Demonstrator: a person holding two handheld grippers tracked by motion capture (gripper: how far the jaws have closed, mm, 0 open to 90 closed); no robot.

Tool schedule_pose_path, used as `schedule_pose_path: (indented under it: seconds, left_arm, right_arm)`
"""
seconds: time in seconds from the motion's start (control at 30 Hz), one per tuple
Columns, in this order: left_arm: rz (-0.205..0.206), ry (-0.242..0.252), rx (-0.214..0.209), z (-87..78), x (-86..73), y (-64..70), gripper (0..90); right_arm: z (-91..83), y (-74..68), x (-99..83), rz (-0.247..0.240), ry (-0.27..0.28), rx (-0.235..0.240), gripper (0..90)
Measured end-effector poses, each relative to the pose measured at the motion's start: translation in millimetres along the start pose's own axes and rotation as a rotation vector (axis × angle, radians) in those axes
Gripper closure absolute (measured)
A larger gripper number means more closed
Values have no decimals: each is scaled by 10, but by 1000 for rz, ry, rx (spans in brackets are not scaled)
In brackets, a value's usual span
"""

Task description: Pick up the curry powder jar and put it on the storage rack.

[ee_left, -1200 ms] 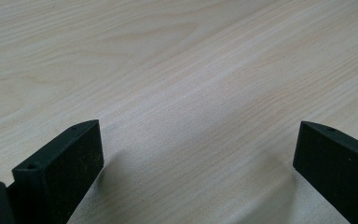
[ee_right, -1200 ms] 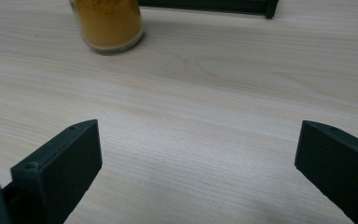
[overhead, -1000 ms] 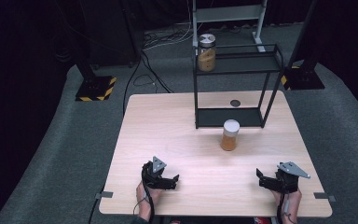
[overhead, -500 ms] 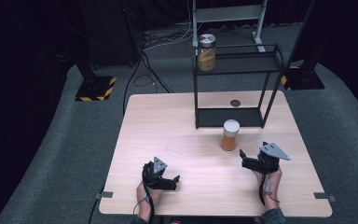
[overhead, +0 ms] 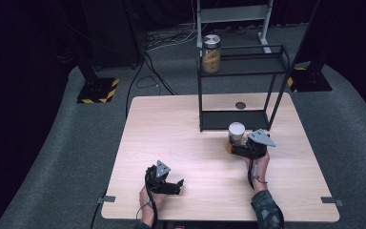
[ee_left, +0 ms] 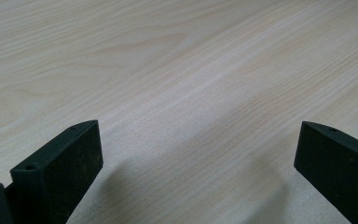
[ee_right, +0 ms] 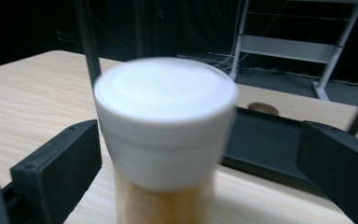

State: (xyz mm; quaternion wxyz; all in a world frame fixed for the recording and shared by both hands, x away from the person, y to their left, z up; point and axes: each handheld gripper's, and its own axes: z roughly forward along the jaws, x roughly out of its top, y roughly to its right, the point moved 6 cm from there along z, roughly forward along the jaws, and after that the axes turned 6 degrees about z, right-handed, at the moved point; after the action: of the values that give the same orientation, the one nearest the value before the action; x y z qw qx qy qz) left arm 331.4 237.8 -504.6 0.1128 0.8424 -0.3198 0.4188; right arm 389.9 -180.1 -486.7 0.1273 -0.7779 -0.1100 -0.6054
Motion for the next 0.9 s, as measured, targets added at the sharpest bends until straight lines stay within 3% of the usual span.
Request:
schedule_pose_path:
  seconds: [0.27,0.5,0.6,0.67,0.77,0.9]
  left_arm:
    - [-5,3,0,-3,-4,-3,4]
    - [-9,-3,-2,5,3,-3,7]
    - [-7,-4,-2,3,3,-4,7]
    - [-10,-3,-1,5,3,-3,8]
    - [-9,-13,5,10,14,-3,15]
    - [-10,-15,5,12,16,-5,17]
  right_arm:
    - [192,-52,9,-9,18,39,0]
    - [296,-78,6,4,12,20,6]
    - [306,-95,-26,9,26,7,80]
    - [302,-91,-38,14,34,6,205]
    - [269,-93,-59,22,58,13,323]
    - [264,-105,-73,20,67,3,327]
